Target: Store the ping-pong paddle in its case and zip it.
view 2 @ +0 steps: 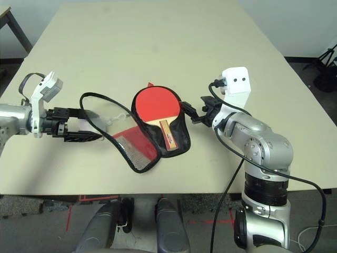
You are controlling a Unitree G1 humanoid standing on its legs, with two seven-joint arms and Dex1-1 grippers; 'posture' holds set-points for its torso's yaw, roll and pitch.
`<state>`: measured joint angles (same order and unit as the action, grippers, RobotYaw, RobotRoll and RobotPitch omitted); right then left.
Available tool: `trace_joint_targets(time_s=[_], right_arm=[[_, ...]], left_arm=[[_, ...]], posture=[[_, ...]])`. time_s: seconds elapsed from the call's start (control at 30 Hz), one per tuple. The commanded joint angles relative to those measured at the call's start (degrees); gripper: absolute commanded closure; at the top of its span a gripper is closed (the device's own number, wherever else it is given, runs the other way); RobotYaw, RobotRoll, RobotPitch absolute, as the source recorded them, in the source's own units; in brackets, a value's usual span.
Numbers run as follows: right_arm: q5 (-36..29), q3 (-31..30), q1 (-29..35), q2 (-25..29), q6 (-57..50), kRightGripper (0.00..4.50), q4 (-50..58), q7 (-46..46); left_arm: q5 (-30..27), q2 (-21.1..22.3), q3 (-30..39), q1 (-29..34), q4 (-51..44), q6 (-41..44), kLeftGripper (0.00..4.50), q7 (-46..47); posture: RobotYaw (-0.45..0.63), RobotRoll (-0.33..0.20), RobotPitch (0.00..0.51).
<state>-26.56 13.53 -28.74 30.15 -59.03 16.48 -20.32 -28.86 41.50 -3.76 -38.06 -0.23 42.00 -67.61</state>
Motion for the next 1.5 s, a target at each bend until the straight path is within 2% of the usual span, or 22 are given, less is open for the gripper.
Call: trace_joint_targets(time_s=[0.03,0.23,0.37,0.53,0.7,0.87,1.07,1.23,1.5], right_arm=[[0.6,1.2,-1.1,-0.4,1.3,0.01,-0.8,1.6],[1.8,4.3,-5.3,-0.7,2.0,0.01,-2.7,6.4],[2.6,6.0,-7.9,-1.2,3.3,0.01,-4.4,9.2],[2.7,6.3,-8.5,-1.2,3.8,0.01,-5.4,9.7],[2.3,6.5,-9.1,-1.6,3.6,0.01,-5.7,10.3],[1.1,7.6,-9.5,-2.6,2.0,0.01,-6.3,11.1],[-4.0,11.3,-8.5,-5.4,-6.9,0.01,-5.7,11.3],[-9.1,14.9,-5.0,-5.9,-15.9,0.01,-4.9,9.6],[-11.8,22.3,-1.0,-4.9,-27.4,0.01,-4.2,8.6]], left_arm=[[1.8,-2.7,-1.3,-1.3,2.9,-2.0,0.00,2.0],[5.6,-11.2,-3.9,-6.3,11.7,-8.6,0.00,4.0],[7.9,-19.3,-4.6,-12.2,22.4,-13.8,0.00,5.9],[11.3,-26.4,-3.4,-19.4,36.7,-22.8,0.00,8.2],[12.3,-30.4,-1.1,-25.7,46.8,-29.3,0.00,9.6],[11.8,-30.9,0.2,-27.8,47.8,-29.5,0.00,8.5],[10.2,-28.2,0.9,-25.1,36.4,-24.0,0.00,7.6],[8.0,-24.7,1.5,-18.6,20.4,-15.9,0.00,10.1],[5.2,-18.1,1.2,-8.6,5.7,-5.1,0.00,11.4]], posture=[[-0.10,0.000,0.194],[-0.11,0.000,0.197],[-0.12,0.000,0.201],[-0.13,0.000,0.202],[-0.13,0.000,0.202],[-0.13,0.000,0.199],[-0.10,0.000,0.195],[-0.08,0.000,0.193],[-0.06,0.000,0.194]])
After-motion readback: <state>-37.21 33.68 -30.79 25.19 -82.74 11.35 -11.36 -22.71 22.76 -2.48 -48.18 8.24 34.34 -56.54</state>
